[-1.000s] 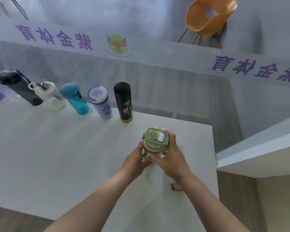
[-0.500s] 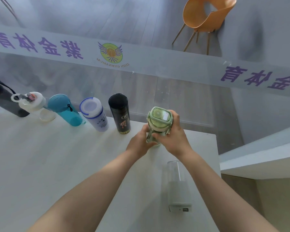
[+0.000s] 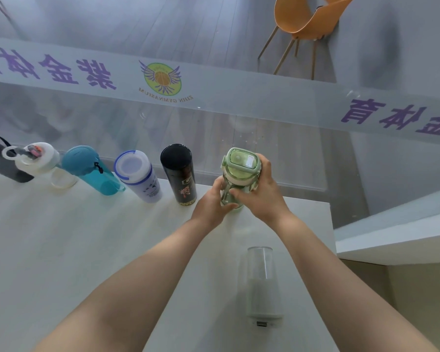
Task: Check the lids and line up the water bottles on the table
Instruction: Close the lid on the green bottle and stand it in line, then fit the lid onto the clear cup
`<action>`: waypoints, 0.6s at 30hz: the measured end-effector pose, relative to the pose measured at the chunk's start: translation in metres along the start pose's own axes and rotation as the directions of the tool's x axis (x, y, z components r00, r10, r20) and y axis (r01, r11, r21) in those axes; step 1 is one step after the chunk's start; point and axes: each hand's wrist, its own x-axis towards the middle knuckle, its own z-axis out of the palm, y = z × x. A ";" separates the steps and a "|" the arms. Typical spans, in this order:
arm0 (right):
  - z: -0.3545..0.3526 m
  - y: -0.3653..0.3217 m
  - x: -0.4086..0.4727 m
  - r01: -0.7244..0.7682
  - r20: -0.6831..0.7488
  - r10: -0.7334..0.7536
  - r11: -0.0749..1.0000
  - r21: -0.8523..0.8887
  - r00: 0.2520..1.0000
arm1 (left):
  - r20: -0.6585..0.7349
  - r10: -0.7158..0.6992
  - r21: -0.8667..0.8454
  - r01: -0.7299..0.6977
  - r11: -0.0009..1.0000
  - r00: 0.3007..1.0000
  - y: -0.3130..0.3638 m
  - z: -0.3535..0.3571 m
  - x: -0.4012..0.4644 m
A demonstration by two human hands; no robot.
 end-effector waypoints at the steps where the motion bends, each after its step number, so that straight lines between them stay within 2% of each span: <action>1: -0.001 0.003 0.001 -0.012 -0.005 0.012 1.000 0.014 1.000 | 0.003 -0.001 -0.001 0.001 1.000 1.000 0.000 0.000 0.001; 4: -0.003 0.010 0.003 -0.047 0.020 0.047 0.999 0.012 0.999 | 0.013 0.000 -0.016 0.001 1.000 1.000 0.001 0.001 0.002; 8: -0.002 0.023 -0.004 -0.055 0.055 0.061 0.992 -0.114 0.997 | 0.052 -0.018 -0.032 0.020 0.999 0.998 0.001 0.000 0.001; 13: -0.007 0.039 -0.037 -0.145 -0.051 0.138 0.976 -0.160 0.989 | 0.049 -0.153 0.074 0.150 0.986 0.987 -0.014 -0.001 -0.018; 16: -0.011 0.055 -0.070 -0.121 -0.117 0.100 0.973 -0.194 0.988 | 0.042 -0.194 0.095 0.189 0.977 0.980 -0.021 0.000 -0.043; 18: -0.011 0.069 -0.094 -0.053 -0.097 0.029 0.967 -0.248 0.995 | 0.078 -0.207 0.065 0.202 0.977 0.975 -0.023 0.004 -0.065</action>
